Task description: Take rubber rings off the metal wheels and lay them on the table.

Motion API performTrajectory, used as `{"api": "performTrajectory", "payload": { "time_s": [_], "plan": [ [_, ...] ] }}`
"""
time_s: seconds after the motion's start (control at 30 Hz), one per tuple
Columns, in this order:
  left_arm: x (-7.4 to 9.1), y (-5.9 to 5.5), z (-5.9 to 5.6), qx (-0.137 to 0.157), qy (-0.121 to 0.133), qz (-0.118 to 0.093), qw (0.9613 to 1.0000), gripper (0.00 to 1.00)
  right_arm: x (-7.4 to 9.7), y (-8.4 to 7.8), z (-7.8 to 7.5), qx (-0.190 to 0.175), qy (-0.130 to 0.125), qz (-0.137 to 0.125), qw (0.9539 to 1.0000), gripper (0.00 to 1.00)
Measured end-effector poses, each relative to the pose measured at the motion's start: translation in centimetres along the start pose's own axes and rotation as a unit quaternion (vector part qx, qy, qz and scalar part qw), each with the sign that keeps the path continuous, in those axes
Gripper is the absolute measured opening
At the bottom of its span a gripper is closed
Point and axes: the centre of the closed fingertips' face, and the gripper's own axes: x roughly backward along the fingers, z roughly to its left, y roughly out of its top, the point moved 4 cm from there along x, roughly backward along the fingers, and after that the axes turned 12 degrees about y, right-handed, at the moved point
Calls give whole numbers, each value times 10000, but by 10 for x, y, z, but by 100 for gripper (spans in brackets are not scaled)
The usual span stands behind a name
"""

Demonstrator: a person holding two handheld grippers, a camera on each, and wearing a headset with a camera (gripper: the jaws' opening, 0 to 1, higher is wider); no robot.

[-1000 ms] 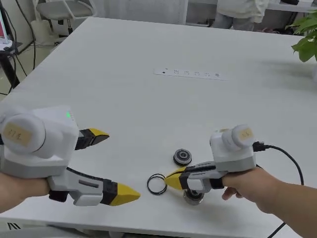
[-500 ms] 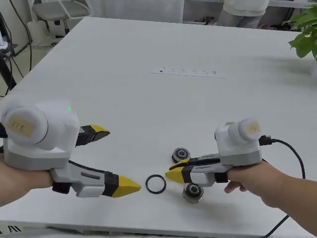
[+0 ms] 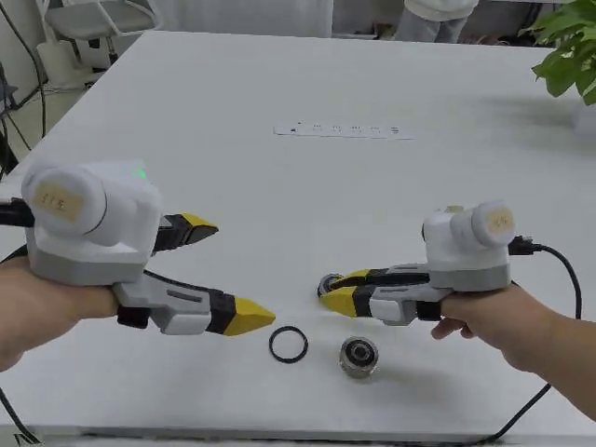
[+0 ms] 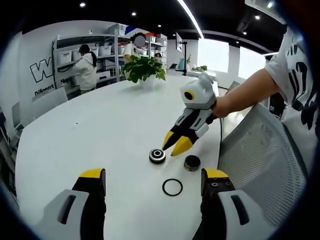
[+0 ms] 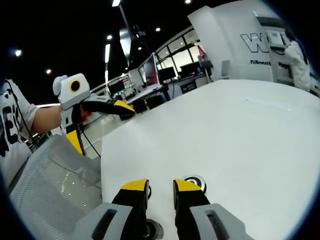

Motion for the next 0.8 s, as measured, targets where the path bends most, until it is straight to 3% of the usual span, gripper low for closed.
{"api": "performTrajectory", "payload": {
  "time_s": [0.33,0.8],
  "plan": [
    [-23,11,2,-22,-137,19,9999,71,21,6,-20,140,-360,-204,9990,21],
    [-57,10,-1,31,-335,189,9993,61,29,-4,-31,349,-593,-109,9976,25]
  ]
}}
